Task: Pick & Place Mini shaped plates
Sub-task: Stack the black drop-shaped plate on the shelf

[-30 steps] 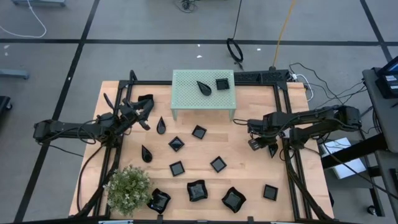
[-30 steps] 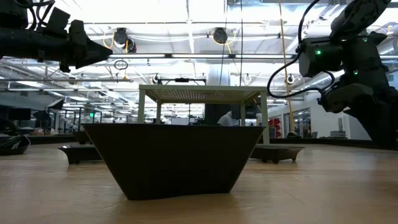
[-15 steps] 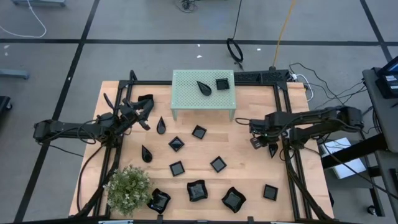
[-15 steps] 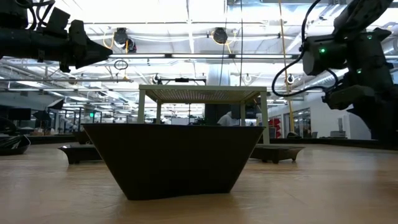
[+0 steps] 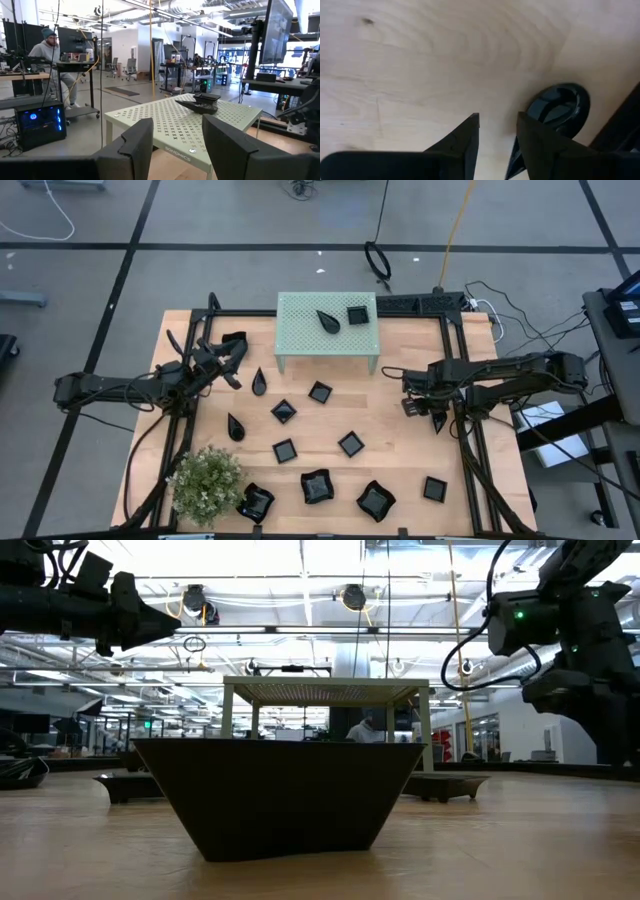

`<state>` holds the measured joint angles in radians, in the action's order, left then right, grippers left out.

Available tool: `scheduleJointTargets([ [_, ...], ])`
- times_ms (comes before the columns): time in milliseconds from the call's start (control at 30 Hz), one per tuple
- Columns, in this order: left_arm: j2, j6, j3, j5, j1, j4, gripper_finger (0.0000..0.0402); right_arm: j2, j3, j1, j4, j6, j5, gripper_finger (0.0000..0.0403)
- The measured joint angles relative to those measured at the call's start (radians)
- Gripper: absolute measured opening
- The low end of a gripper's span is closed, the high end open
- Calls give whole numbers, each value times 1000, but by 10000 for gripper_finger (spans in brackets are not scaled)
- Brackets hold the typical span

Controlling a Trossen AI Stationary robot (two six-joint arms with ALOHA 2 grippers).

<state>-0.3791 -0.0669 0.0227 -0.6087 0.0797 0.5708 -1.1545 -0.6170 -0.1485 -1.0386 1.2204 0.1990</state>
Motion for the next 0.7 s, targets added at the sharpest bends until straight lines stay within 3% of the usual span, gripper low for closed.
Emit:
scheduleJointTargets([
  [100,0,0,0,0,0,0,173,0,0,0,7,6,2,117],
  [267,0,0,0,0,0,0,173,0,-49,-1,46,-96,-107,106],
  [433,0,0,0,0,0,0,173,1,-143,0,-90,-188,-147,108],
  [567,0,0,0,0,0,-1,173,0,-152,0,-202,-148,-139,127],
  [700,0,0,0,0,0,-1,173,-8,-125,0,-193,-77,-119,152],
])
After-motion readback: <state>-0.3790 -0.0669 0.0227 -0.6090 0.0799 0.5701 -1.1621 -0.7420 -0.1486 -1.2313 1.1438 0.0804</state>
